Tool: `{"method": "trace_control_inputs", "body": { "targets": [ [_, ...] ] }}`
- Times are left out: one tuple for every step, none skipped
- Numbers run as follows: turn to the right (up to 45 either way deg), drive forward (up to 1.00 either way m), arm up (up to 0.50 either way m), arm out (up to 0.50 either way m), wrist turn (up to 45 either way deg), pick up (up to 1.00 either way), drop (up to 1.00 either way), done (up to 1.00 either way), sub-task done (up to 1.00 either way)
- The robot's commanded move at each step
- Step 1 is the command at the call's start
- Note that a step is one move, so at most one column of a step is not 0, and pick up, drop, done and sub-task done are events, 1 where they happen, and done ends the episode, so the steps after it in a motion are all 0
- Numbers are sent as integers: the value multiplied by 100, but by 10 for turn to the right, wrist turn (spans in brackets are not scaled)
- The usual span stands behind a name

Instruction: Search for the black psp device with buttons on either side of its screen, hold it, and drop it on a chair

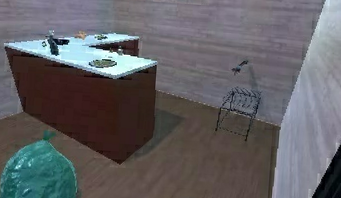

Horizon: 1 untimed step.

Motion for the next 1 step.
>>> {"method": "trace_control_inputs", "body": {
  "targets": [
    [0, 40, 0, 0, 0, 0, 0, 0, 0]
  ]
}}
